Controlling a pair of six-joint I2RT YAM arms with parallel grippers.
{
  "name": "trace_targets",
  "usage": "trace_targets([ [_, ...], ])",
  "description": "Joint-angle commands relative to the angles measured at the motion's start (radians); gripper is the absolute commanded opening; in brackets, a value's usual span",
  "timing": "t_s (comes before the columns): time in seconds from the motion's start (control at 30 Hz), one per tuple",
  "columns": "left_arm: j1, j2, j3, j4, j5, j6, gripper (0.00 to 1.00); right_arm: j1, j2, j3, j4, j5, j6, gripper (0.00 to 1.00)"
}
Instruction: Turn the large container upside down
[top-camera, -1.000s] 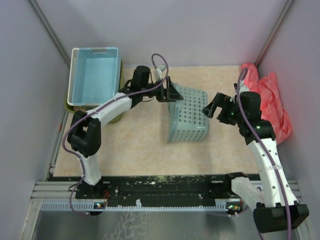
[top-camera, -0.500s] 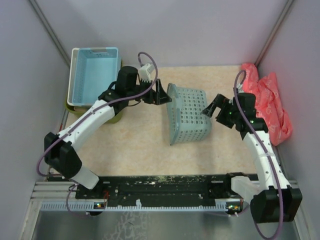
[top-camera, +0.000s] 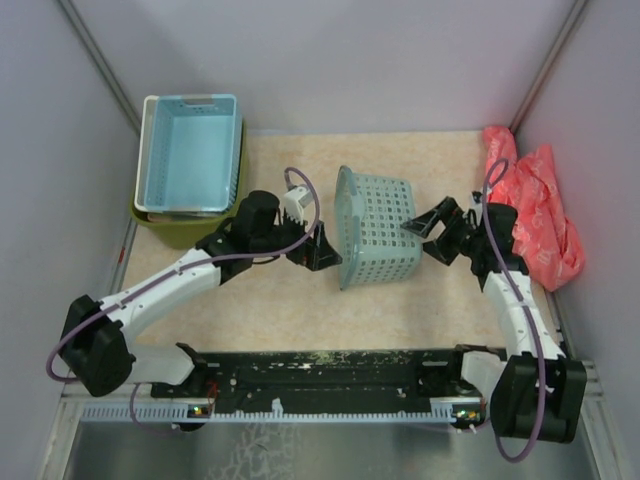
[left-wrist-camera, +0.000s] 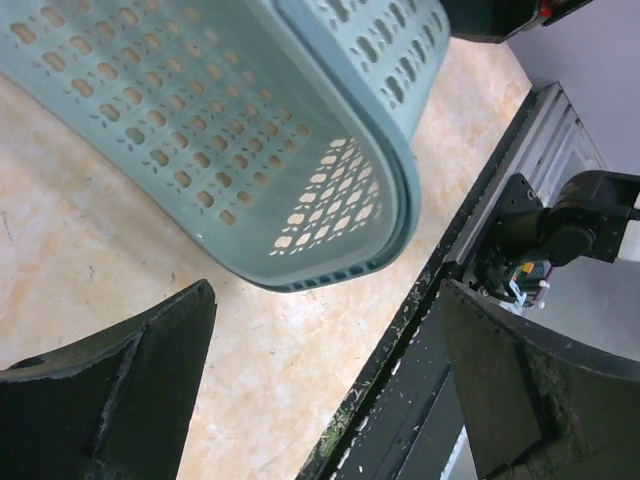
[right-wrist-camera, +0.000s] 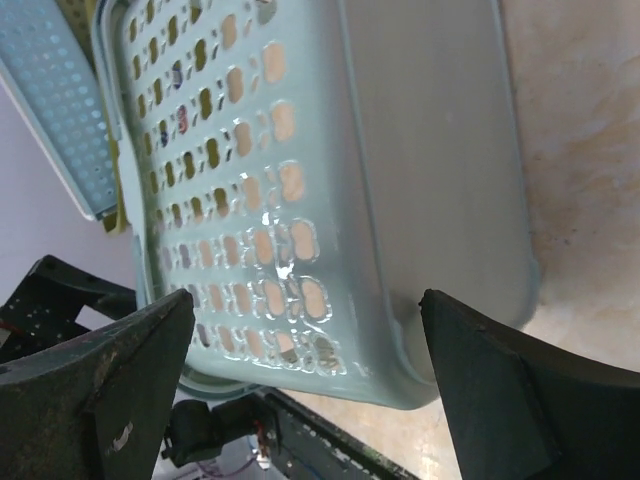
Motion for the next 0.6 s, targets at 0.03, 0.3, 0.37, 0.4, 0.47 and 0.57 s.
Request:
trace_targets([
  [0.03, -0.055, -0.041, 0.012, 0.027, -0.032, 0.138, 0.97, 0.069, -0.069, -0.026, 0.118, -0.070, 0.082, 0.96],
  [0.3, -0.090, -0.083, -0.032, -0.038, -0.316, 0.142, 0.94, 0.172, -0.185, -0.146, 0.342, -0.104, 0.385, 0.96],
  [0.37, -0.088, -0.104, -0.044, -0.049, -0.398, 0.149, 0.93, 0.188, -0.182, -0.143, 0.362, -0.125, 0.400, 0.96],
  [0.4, -0.086, -0.113, -0.050, -0.046, -0.419, 0.162, 0.91, 0.189, -0.172, -0.128, 0.337, -0.129, 0.373, 0.96],
  [0.47, -0.080, -0.121, -0.060, -0.040, -0.439, 0.196, 0.84, 0.189, -0.143, -0.068, 0.203, -0.082, 0.257, 0.95],
  [0.57, -0.066, -0.122, -0.063, -0.051, -0.490, 0.196, 0.65, 0.189, -0.078, 0.044, 0.006, 0.038, 0.107, 0.95],
])
